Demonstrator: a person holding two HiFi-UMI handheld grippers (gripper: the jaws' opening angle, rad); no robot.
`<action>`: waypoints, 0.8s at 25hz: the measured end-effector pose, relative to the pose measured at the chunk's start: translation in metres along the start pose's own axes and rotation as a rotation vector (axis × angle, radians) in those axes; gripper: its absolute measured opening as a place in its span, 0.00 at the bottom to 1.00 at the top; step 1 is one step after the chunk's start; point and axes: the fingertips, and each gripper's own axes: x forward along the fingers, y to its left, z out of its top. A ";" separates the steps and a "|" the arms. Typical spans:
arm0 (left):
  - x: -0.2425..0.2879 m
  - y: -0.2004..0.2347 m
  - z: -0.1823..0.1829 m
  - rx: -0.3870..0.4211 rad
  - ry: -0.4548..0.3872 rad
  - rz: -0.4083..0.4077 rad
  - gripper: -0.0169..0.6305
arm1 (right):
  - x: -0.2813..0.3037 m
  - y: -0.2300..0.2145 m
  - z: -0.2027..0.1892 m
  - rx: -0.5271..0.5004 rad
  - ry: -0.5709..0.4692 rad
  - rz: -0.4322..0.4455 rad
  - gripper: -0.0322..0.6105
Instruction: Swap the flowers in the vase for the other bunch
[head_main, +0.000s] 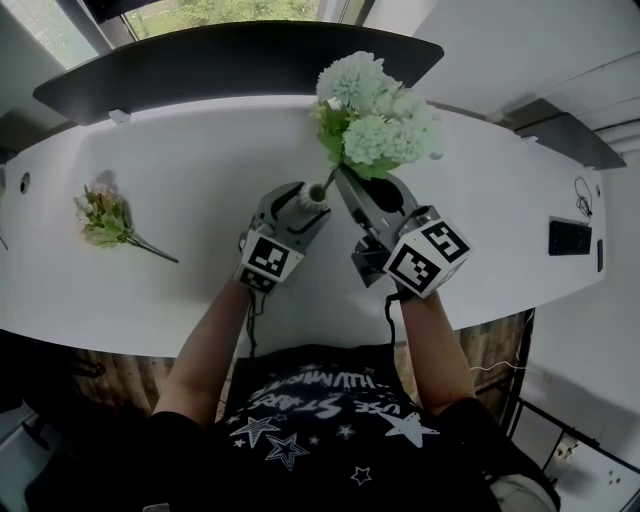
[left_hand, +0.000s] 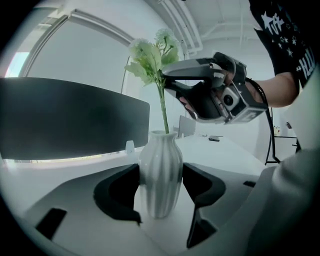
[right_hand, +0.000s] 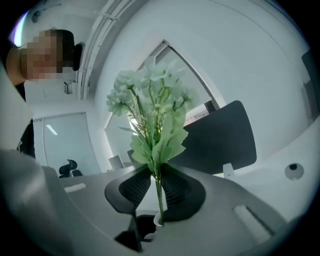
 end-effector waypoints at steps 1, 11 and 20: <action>-0.001 0.001 -0.001 -0.002 -0.001 0.001 0.46 | -0.002 0.002 0.006 -0.006 -0.014 -0.004 0.15; -0.014 0.022 -0.031 -0.020 -0.018 -0.004 0.46 | -0.011 0.007 0.031 -0.046 -0.123 -0.082 0.15; -0.005 0.007 -0.012 -0.012 -0.017 -0.001 0.46 | -0.075 -0.059 0.013 -0.007 -0.044 -0.303 0.15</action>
